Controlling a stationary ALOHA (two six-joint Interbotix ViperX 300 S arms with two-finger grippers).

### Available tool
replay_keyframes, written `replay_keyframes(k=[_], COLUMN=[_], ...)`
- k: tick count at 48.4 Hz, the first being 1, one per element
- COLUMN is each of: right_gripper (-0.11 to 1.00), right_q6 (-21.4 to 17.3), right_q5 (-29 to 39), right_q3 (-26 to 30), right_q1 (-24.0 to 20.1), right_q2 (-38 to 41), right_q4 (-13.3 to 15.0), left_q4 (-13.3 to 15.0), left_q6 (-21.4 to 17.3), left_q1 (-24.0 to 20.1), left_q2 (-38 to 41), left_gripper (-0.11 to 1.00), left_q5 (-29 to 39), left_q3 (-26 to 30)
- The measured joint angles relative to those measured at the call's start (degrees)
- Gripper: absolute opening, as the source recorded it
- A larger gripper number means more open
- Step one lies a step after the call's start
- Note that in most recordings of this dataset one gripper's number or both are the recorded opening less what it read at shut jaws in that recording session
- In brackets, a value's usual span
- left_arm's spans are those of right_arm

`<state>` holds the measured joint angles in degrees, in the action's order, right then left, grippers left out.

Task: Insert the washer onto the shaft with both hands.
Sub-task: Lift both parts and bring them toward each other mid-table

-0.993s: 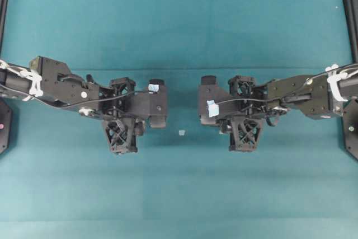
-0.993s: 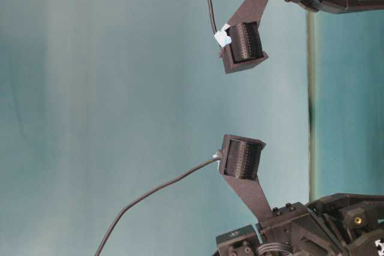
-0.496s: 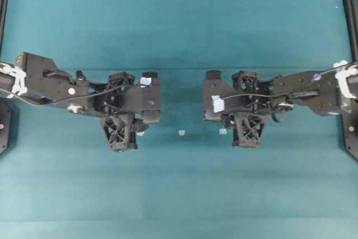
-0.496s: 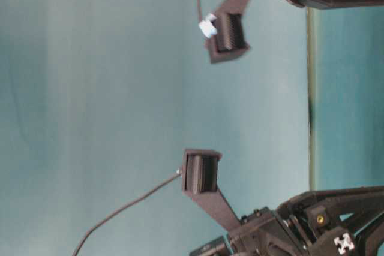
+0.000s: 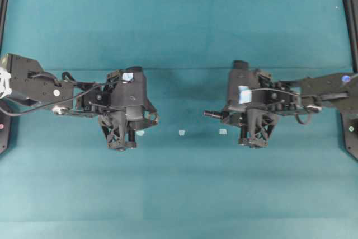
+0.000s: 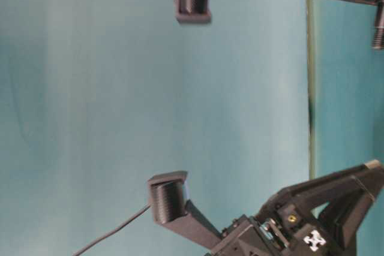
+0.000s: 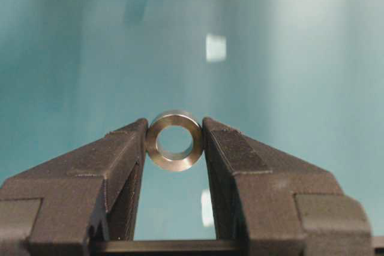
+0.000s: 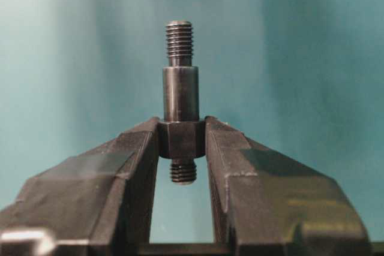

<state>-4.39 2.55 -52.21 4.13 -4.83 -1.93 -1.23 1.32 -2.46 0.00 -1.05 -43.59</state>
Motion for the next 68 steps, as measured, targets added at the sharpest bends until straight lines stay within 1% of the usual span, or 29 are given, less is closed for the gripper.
replay_keyframes(k=[7, 15, 21, 28, 34, 43, 68], right_gripper=[-0.01, -0.01, -0.01, -0.01, -0.01, -0.01, -0.01], right_q6=[-0.4, -0.4, -0.4, -0.4, -0.4, -0.4, -0.4], right_q5=[-4.0, -5.7, -6.6, -9.3, -11.5, -12.8, -14.9], right_q3=[-1.8, -2.5, -2.6, -2.6, -2.6, -2.6, -2.7], right_q1=[-0.3, -1.0, -1.8, -2.5, -2.5, -2.6, -2.7], right_q2=[-1.0, -1.1, -0.5, 0.6, 1.3, 1.8, 1.8], right_q4=[0.0, 0.0, 0.1, 0.1, 0.1, 0.1, 0.4], left_q4=[0.0, 0.0, 0.0, 0.0, 0.0, 0.0, 0.0], left_q6=[0.1, 0.6, 2.2, 5.0, 6.6, 6.6, 6.7], left_q1=[0.0, 0.0, 0.0, 0.0, 0.0, 0.0, 0.1], left_q2=[-0.2, -0.5, -0.8, -0.8, -0.8, -0.8, -0.5], left_gripper=[0.37, 0.37, 0.37, 0.37, 0.37, 0.37, 0.37], left_q5=[-3.8, -9.9, -14.2, -18.5, -21.8, -23.8, -24.0], left_q3=[-0.9, -2.5, -4.0, -5.6, -6.2, -6.2, -5.4])
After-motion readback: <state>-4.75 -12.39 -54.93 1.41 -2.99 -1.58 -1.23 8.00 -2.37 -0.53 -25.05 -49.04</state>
